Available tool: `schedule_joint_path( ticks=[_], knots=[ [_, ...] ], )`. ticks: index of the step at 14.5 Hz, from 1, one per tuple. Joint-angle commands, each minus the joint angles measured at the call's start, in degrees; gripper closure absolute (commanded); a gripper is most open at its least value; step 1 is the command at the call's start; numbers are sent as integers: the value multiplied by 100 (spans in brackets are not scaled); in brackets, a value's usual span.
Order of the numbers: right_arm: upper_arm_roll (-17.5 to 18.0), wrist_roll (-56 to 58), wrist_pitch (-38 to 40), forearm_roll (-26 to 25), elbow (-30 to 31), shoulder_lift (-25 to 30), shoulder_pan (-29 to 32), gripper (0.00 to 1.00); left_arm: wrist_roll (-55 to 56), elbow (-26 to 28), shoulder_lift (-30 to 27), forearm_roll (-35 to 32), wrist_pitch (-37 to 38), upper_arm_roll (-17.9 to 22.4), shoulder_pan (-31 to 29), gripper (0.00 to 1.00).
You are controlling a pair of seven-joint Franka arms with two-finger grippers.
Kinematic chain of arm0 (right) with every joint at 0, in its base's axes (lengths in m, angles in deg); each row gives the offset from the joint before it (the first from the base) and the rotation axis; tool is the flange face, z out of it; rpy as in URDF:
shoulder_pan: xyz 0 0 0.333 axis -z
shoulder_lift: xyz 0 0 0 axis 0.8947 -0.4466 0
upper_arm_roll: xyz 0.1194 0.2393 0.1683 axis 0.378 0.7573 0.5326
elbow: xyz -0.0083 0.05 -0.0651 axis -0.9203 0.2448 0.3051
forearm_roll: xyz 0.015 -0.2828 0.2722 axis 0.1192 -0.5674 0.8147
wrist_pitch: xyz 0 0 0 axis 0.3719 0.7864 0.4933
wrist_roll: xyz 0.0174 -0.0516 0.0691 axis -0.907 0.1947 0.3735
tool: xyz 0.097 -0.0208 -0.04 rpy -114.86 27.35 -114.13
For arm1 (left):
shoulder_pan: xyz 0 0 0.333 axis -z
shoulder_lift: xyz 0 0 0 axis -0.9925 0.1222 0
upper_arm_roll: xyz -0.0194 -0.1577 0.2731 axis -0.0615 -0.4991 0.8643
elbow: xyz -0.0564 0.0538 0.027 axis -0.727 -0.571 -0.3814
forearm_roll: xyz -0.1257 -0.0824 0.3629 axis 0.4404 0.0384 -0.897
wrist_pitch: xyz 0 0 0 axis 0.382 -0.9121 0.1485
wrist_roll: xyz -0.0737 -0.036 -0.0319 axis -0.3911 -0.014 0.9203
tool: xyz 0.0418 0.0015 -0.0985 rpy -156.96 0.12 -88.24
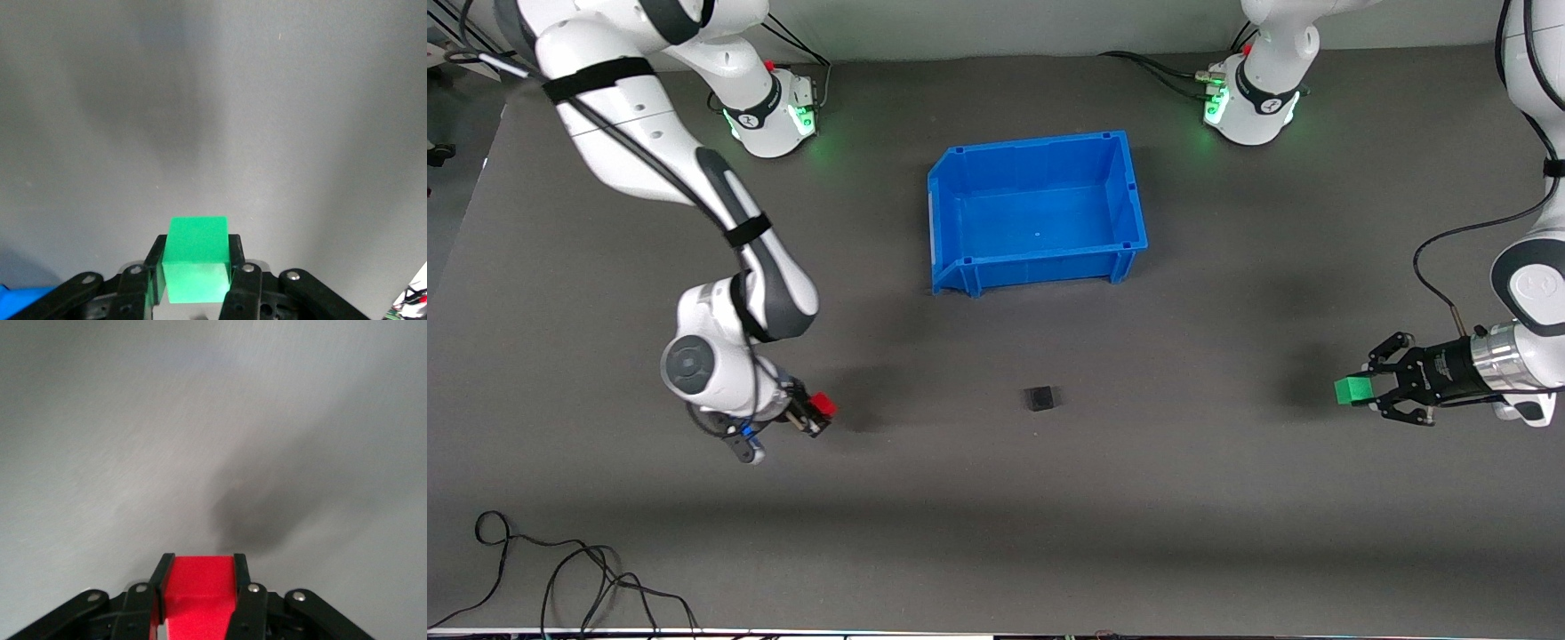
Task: Attach green and red cubes to black cube
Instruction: 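Carry the red and green cubes toward the black cube with both grippers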
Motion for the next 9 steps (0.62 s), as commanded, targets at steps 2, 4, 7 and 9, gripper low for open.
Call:
schedule_joint_path(
  ticks=[2,4,7,9],
  knots=[
    [-43,-1888,91,-13,-801,-484,-448,100,842,-90,110,-4,-354,15,658,90],
    [-8,-2908,458,-4,-1634,-932,-755,100,1483,-90,198,5,-741,15,1211,90],
    [10,-3947,847,5,-2472,-1434,-1064,100,2196,-90,260,13,-1049,15,1861,90],
    [28,-4353,839,5,-2631,-1575,-1266,100,2670,-90,382,5,-1409,15,2310,90]
  ],
)
